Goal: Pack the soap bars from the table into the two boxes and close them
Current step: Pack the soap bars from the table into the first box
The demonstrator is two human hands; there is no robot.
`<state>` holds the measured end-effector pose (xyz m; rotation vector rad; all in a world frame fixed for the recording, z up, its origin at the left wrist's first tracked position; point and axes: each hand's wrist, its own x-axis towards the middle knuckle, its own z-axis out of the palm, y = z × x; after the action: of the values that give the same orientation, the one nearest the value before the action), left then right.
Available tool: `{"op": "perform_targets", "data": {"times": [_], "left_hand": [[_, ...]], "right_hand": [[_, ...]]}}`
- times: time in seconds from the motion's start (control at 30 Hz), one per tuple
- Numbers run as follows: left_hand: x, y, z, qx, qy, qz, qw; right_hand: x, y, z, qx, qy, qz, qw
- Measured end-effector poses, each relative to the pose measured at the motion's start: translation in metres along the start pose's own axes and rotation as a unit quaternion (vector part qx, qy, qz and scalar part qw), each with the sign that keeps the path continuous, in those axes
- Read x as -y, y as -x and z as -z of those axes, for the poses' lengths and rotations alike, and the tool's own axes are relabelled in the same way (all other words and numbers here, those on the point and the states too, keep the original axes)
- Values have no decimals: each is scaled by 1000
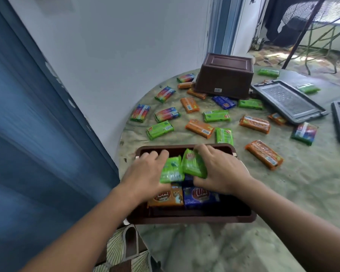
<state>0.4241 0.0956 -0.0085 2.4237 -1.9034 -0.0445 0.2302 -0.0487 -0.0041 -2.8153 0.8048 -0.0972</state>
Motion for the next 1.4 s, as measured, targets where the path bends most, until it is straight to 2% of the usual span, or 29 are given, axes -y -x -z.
{"op": "perform_targets", "data": {"times": [0.1, 0.2, 0.43, 0.67, 1.0, 1.1, 1.23, 1.33, 1.4], "left_hand": [[-8, 15, -15, 36, -30, -14, 999], [-9, 19, -24, 26, -46, -25, 998], [-11, 21, -30, 41, -98, -45, 993], [-20, 9, -28, 98, -20, -80, 992], [-42, -2, -25, 151, -66, -95, 982], [-45, 1, -20, 130, -53, -103, 985], [-46, 4, -13, 44, -8, -90, 995], [-45, 6, -4, 1, 94, -20, 995], [-44, 9, 1, -53, 206, 57, 976]], "right_hand": [[-6, 14, -7, 62, 55, 12, 996], [-9, 19, -16, 91, 94, 35, 991], [-15, 18, -27, 97, 128, 70, 985], [-10, 18, -24, 107, 135, 76, 982], [-6, 18, -21, 134, 120, 96, 979], [-6, 18, -21, 139, 106, 86, 981], [-7, 17, -23, 144, 100, 81, 981], [-8, 16, -23, 146, 93, 73, 982], [-8, 16, -24, 147, 95, 72, 982]]}}
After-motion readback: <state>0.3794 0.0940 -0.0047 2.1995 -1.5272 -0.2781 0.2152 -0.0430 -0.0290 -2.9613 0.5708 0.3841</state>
